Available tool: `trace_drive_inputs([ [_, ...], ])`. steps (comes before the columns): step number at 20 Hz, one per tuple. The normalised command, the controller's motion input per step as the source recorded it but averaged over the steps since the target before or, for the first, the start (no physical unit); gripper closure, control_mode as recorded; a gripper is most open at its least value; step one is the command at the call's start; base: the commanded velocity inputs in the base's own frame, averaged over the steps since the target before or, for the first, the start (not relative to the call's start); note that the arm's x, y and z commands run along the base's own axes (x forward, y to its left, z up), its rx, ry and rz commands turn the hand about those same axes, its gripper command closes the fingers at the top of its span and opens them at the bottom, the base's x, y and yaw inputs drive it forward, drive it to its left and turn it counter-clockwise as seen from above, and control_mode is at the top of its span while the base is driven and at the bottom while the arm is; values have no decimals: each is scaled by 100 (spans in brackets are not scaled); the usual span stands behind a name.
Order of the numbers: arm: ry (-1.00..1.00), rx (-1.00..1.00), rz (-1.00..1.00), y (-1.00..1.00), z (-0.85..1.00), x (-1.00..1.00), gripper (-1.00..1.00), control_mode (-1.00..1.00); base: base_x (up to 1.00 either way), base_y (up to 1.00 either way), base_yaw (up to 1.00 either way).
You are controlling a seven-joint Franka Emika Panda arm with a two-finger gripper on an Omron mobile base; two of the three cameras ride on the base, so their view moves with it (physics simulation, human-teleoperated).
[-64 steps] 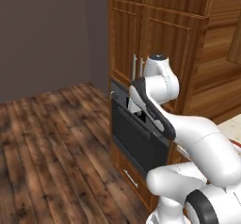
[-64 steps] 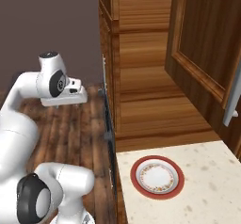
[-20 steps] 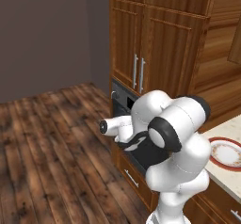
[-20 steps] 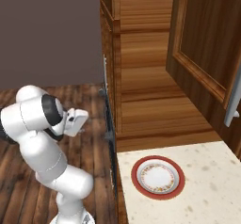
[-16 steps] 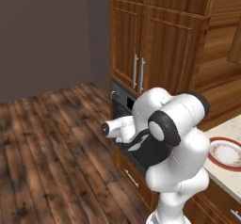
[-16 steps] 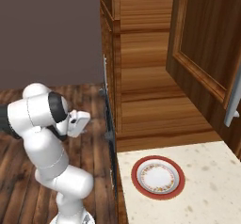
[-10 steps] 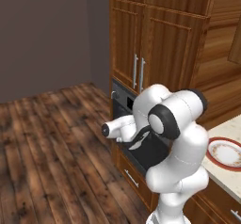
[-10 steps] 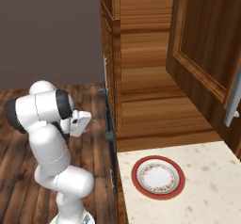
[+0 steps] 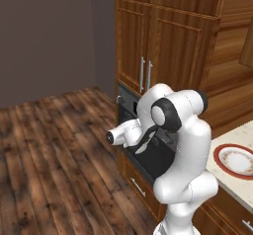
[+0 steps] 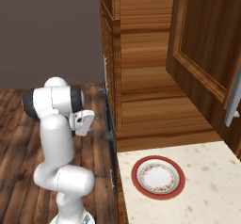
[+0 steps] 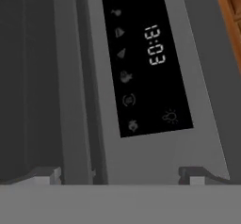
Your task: Take the baked cake out of the oven and place it on the plate for cooling. Then close the oven door.
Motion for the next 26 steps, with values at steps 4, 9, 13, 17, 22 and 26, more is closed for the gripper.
trace_drive_inputs([
  [4,0,-15,0,0,-32,37,-100,-100,0,0,0],
  [9,0,-15,0,-2,-38,37,-100,-100,0,0,0],
  [13,0,-11,0,-14,-35,35,-100,-100,0,0,0],
  [17,0,-6,0,-21,-20,29,-100,-100,0,0,0],
  [22,0,-2,0,-32,-11,24,-100,-100,0,0,0],
  [26,0,-1,0,-30,-8,25,-100,-100,0,0,0],
])
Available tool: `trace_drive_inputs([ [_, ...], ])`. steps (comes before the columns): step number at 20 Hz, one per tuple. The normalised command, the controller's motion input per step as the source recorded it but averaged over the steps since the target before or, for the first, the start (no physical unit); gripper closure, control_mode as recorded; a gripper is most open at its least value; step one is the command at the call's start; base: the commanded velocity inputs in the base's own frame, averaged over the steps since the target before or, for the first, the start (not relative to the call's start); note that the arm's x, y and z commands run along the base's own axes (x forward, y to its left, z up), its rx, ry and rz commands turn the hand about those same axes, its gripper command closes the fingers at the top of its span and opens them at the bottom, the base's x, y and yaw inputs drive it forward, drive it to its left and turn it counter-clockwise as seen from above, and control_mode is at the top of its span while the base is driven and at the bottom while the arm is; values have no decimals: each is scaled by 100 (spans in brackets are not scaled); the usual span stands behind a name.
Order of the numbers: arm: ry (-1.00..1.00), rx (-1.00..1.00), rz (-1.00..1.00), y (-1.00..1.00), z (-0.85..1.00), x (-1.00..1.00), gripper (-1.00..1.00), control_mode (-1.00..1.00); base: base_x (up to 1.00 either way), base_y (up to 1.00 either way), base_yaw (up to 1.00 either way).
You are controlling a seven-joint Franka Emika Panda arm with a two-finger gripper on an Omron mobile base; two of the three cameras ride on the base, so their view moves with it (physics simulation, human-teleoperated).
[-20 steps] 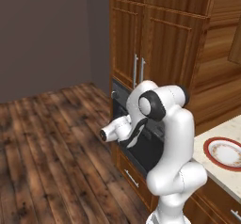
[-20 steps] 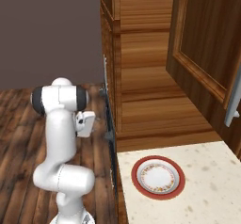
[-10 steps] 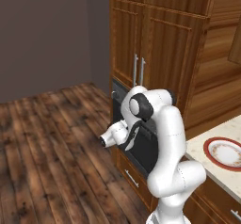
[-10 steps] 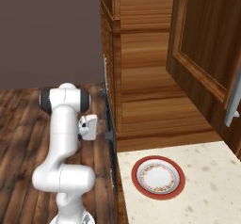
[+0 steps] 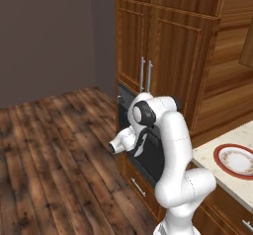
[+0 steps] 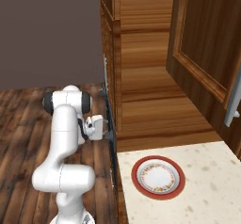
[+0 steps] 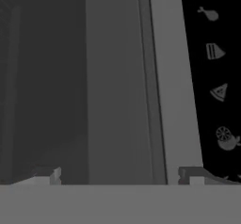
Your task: Take the baked cake out of the oven and place it on the plate for cooling. Then close the oven door.
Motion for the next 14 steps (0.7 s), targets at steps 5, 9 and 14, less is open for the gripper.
trace_drive_inputs([
  [5,1,-1,0,-26,-7,28,-100,-100,0,0,0],
  [9,6,-2,0,-25,-19,41,-100,-100,0,0,0],
  [14,9,-2,0,-22,-26,41,-100,-100,0,0,0],
])
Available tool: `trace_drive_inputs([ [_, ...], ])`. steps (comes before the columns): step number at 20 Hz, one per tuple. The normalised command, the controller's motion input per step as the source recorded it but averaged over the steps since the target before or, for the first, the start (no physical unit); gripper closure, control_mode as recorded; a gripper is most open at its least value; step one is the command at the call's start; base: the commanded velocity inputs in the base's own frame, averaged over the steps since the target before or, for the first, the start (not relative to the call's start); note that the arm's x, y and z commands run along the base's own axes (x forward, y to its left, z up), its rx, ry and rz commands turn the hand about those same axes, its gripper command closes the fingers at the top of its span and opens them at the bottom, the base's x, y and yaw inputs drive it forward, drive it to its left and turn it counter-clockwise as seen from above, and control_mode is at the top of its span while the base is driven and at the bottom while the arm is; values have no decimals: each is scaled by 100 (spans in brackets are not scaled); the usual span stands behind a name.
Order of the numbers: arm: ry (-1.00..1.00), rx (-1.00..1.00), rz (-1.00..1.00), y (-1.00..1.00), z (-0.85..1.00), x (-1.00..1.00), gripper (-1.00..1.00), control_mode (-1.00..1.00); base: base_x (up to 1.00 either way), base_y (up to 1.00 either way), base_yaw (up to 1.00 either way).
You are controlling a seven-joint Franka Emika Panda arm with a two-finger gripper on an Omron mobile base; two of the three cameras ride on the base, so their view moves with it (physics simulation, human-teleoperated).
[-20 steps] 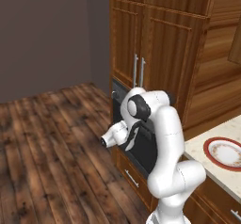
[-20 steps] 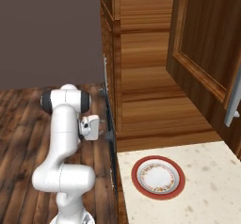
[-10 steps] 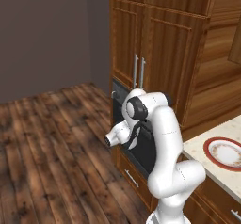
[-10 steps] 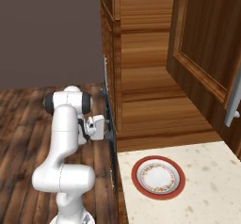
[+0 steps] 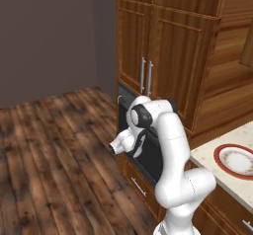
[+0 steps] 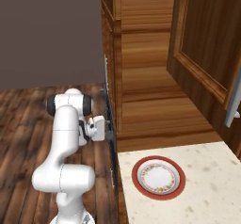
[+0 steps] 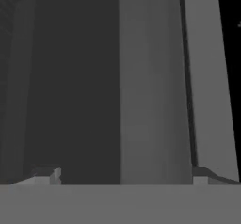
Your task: Take the baked cake out of the oven and place it on the plate for cooling. Then close the oven door.
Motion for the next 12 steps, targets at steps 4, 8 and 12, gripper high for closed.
trace_drive_inputs([
  [4,15,0,0,-25,-16,40,100,-100,0,0,0],
  [8,24,0,0,-27,-9,36,100,-100,0,0,0],
  [12,30,2,0,-24,-4,21,100,-100,0,0,0],
])
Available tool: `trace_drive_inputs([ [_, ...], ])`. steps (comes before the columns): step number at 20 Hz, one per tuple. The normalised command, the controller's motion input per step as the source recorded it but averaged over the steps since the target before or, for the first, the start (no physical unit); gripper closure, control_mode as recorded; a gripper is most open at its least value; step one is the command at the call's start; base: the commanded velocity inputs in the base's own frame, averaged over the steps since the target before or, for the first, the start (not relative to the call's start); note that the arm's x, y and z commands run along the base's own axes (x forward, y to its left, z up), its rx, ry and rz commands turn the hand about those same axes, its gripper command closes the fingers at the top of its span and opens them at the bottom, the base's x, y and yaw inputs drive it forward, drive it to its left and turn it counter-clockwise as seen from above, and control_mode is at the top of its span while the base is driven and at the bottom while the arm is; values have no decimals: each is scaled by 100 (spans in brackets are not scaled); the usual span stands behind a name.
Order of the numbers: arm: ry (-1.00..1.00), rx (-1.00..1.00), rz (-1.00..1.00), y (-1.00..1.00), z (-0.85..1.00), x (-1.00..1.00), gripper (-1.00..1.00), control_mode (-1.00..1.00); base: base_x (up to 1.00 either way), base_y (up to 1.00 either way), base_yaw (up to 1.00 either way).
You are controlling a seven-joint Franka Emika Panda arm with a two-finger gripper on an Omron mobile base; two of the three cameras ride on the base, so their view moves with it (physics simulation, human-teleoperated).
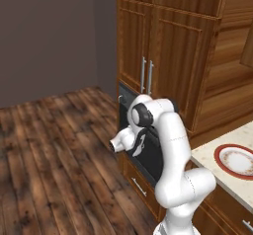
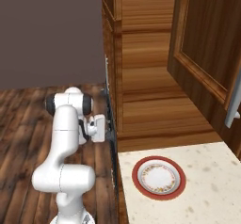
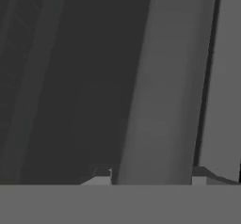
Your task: Take the baked cake out of the oven and place it on the plate for cooling. Then close the oven door.
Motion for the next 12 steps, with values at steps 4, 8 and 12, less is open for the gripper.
trace_drive_inputs([
  [4,37,8,0,-9,-8,3,100,-100,0,0,0],
  [8,44,13,0,0,-23,0,100,-100,0,0,0],
  [12,45,15,2,3,-35,0,100,-100,0,0,0],
])
